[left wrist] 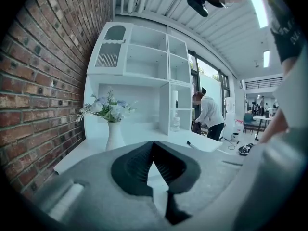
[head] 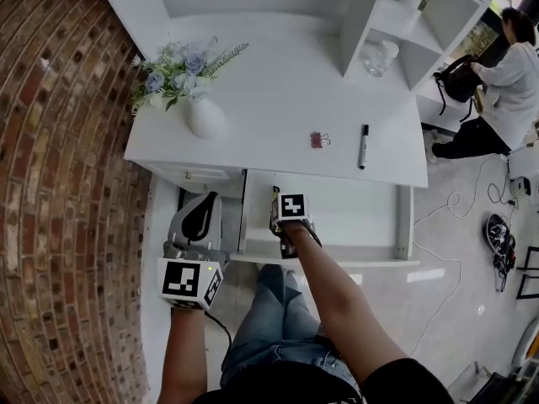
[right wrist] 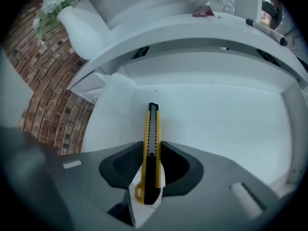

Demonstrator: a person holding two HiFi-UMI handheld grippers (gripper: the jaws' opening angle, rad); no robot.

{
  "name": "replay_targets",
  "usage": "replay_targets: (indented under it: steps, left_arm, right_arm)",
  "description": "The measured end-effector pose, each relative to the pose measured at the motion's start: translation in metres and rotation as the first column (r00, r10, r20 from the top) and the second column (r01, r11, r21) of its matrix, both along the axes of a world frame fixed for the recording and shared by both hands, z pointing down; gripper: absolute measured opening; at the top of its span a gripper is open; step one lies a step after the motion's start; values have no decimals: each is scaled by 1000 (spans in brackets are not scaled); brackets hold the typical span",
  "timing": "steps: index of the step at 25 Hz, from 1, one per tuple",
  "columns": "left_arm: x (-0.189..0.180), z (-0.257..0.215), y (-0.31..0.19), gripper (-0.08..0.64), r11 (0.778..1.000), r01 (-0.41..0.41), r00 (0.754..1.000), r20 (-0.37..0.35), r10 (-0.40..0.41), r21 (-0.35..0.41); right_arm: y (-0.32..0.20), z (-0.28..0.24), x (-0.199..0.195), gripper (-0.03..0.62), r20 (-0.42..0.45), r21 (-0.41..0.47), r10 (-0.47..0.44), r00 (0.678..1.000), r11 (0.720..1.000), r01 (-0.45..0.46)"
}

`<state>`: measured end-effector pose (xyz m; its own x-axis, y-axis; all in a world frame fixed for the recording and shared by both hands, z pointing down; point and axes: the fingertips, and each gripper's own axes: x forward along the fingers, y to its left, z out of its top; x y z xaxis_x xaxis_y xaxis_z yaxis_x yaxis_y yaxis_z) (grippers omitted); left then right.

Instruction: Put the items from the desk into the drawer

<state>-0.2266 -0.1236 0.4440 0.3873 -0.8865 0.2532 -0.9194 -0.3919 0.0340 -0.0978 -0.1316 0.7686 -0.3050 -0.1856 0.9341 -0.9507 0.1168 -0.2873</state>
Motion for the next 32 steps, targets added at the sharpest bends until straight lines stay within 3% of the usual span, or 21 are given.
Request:
replay_targets:
  steps: [4,9,13,19,24,32]
  left_arm:
    - [0,6,-3,-2,1000,-4,1000,7,4,-17]
    - [-4,5,-6,-2,1000,-1,1000,25,1,-14]
    - [-7,1,-7,-2,1000,8,1000,26,-8,-9]
    - [-4,-13,-8,-2,1000,14,1000,15,-15,16]
    - [3,-31,-9,-2,999,13,1000,4,-14,47]
    - [7,-63,-19,-2,992,23,1000,-9,-23,120]
  right_arm:
    - [3,12,-3,127,17,-50,50,999,998,-50]
    - [3,20,-7,130,40,-46,60,997,997,-59]
    - [3,10,-9,229,83,-22,70,994,997,-68]
    - [10,-23,-4,230,140,-38,90,986,996,-85]
    - [11,-63,3,204,225,11,96,970,995,-101]
    - [1,-134,33,204,321,192,51,946,974,-117]
